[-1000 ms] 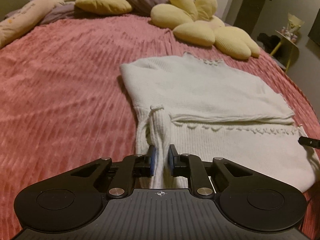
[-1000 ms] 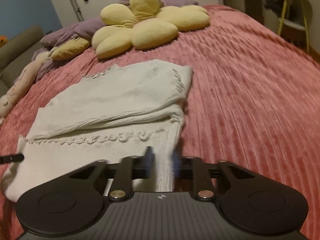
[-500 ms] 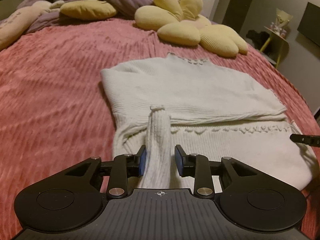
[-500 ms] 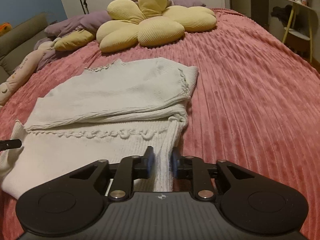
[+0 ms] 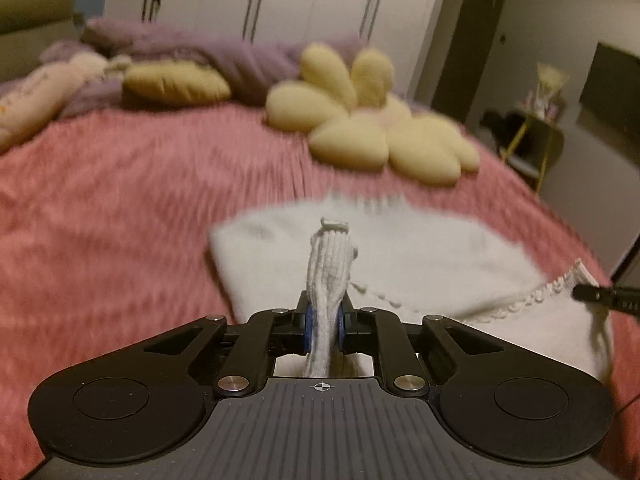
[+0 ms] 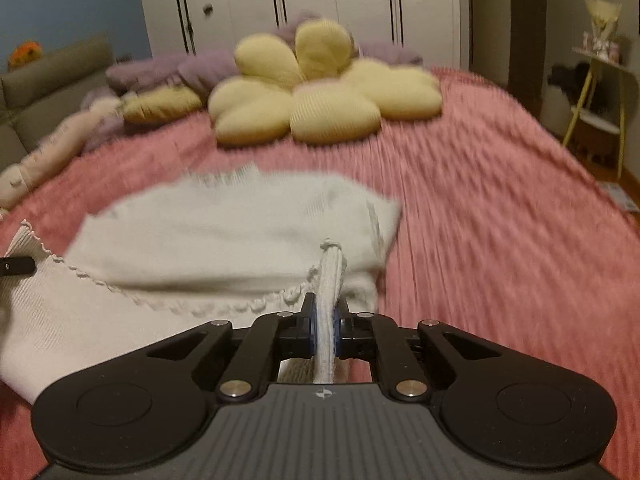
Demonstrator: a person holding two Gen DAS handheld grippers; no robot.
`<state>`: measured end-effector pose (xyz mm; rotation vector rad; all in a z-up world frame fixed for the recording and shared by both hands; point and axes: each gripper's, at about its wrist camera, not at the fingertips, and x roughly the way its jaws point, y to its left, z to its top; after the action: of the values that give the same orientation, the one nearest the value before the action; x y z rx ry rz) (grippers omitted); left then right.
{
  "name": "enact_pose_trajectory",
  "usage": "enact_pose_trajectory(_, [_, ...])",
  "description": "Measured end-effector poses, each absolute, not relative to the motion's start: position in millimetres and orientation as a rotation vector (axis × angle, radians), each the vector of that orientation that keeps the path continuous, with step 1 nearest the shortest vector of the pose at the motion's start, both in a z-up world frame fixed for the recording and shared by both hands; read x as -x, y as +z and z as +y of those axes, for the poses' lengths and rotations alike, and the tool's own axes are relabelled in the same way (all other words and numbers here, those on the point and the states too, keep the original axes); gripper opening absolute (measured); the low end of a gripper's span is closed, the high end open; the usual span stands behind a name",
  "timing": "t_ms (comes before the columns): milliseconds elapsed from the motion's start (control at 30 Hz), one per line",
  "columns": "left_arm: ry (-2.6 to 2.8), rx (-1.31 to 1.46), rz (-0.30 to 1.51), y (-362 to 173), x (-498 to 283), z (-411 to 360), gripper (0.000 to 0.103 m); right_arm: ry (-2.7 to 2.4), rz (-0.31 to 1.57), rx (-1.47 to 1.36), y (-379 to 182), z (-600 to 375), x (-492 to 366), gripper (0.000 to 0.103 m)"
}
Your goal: Fold small clothes
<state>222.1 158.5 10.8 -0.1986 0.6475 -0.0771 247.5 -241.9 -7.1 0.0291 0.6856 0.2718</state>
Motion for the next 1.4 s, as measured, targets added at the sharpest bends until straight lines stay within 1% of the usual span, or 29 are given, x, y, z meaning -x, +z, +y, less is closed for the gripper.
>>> enact_pose_trajectory(100, [-0.069, 0.200, 0.579, 29, -235, 163, 0.014, 0.272, 0.616, -0.050, 12, -239, -255, 0.007])
enact_pose_trajectory(167, [-0.047, 0.201, 0.573, 30, -251, 165, 0.014, 0.259, 0.589, -0.066, 20, -236, -268, 0.007])
enact_pose_trajectory(267, [-0.035, 0.218, 0.621, 14, -278, 169, 0.014, 0.242, 0.600, -0.070, 16, -231, -296, 0.007])
enact_pose_trajectory(400, [-0.024, 0.214, 0.717, -17, -299, 168, 0.014, 0.235, 0.699, -0.055, -12, -225, -331, 0.007])
enact_pose_trajectory(467, [-0.047, 0.208, 0.752, -29, -299, 168, 0.016, 0.232, 0.758, -0.031, -27, -222, -341, 0.008])
enact_pose_trajectory(500, [-0.056, 0.200, 0.764, -33, -298, 167, 0.023, 0.234, 0.784, -0.021, -32, -221, -343, 0.008])
enact_pose_trajectory(533, [-0.067, 0.189, 0.770, -36, -297, 166, 0.027, 0.239, 0.800, -0.015, -36, -221, -344, 0.009])
enact_pose_trajectory(600, [-0.081, 0.164, 0.787, -43, -298, 164, 0.026, 0.252, 0.806, -0.006, -40, -221, -342, 0.011])
enact_pose_trajectory(633, [-0.076, 0.154, 0.799, -46, -300, 164, 0.009, 0.256, 0.804, -0.006, -41, -222, -342, 0.011])
enact_pose_trajectory(700, [-0.069, 0.138, 0.800, -44, -300, 162, 0.010, 0.262, 0.810, 0.003, -44, -221, -343, 0.011])
enact_pose_trajectory(733, [-0.070, 0.130, 0.783, -39, -299, 161, 0.010, 0.259, 0.810, 0.017, -43, -219, -344, 0.007])
enact_pose_trajectory(767, [-0.074, 0.120, 0.754, -30, -301, 161, 0.009, 0.258, 0.801, 0.029, -40, -217, -344, 0.007])
enact_pose_trajectory(900, [-0.036, 0.084, 0.630, 5, -321, 168, 0.010, 0.241, 0.687, 0.066, -14, -210, -354, 0.007])
enact_pose_trajectory(1033, [0.083, 0.078, 0.569, 12, -358, 175, 0.010, 0.140, 0.591, 0.109, 0, -191, -391, 0.007])
enact_pose_trajectory(1133, [0.166, 0.053, 0.579, -3, -383, 171, 0.010, 0.070, 0.543, 0.115, 1, -180, -417, 0.007])
enact_pose_trajectory(1300, [0.253, 0.014, 0.669, -50, -406, 163, 0.010, 0.023, 0.573, 0.120, -27, -167, -446, 0.007])
enact_pose_trajectory(1367, [0.279, 0.011, 0.695, -65, -407, 163, 0.012, 0.004, 0.580, 0.153, -43, -162, -450, 0.007])
enact_pose_trajectory(1400, [0.287, 0.017, 0.711, -73, -407, 164, 0.015, -0.008, 0.578, 0.161, -49, -162, -450, 0.007])
